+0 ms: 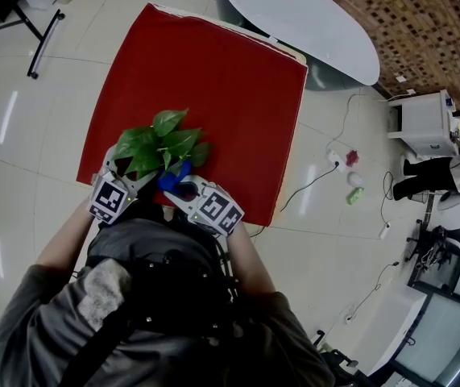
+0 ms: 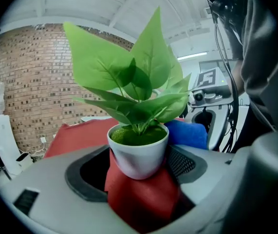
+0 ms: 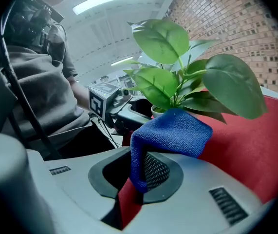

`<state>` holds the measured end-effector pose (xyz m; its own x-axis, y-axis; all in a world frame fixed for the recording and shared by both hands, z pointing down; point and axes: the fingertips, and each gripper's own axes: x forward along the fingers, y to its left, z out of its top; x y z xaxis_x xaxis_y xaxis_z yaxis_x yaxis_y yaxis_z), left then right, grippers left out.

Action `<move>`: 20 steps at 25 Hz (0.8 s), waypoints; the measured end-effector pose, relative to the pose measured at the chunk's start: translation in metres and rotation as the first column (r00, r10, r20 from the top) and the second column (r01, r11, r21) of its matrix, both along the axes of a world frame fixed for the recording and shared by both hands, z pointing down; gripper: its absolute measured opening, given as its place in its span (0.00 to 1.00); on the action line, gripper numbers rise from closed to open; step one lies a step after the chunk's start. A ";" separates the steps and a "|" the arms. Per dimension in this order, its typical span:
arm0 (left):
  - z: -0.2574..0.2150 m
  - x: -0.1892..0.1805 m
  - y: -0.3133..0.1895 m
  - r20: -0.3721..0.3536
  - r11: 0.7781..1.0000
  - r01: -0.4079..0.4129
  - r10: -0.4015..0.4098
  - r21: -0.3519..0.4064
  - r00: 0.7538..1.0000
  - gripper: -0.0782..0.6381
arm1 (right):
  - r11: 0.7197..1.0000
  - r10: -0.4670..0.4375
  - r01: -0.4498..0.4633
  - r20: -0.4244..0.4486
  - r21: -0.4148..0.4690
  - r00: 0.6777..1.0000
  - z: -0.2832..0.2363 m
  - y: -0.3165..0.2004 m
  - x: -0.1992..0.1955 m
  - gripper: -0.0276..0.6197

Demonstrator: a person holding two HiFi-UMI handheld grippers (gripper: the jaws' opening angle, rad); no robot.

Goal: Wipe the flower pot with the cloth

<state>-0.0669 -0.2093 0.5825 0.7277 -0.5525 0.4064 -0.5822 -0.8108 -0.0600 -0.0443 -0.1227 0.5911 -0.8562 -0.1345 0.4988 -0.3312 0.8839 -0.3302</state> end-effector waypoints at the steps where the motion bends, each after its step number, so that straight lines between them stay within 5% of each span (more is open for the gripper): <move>1: -0.001 0.000 -0.001 -0.002 1.000 0.001 -0.001 0.002 1.000 0.68 | 1.000 0.004 -0.004 0.001 0.001 1.000 -0.001 0.000 0.001 0.14; 7: 0.001 0.002 -0.004 -0.014 0.999 -0.031 0.031 0.010 0.999 0.67 | 0.981 0.193 -0.193 0.032 -0.002 0.981 -0.001 -0.026 0.048 0.14; 11: 0.003 0.000 -0.006 -0.016 0.998 -0.062 0.062 0.008 0.998 0.67 | 0.951 0.301 -0.301 0.001 0.072 0.953 -0.001 -0.066 0.079 0.14; 20: 0.007 0.004 -0.009 -0.025 0.995 -0.102 0.102 -0.005 0.995 0.67 | 0.970 0.210 -0.205 -0.029 0.130 0.977 0.012 -0.109 0.051 0.14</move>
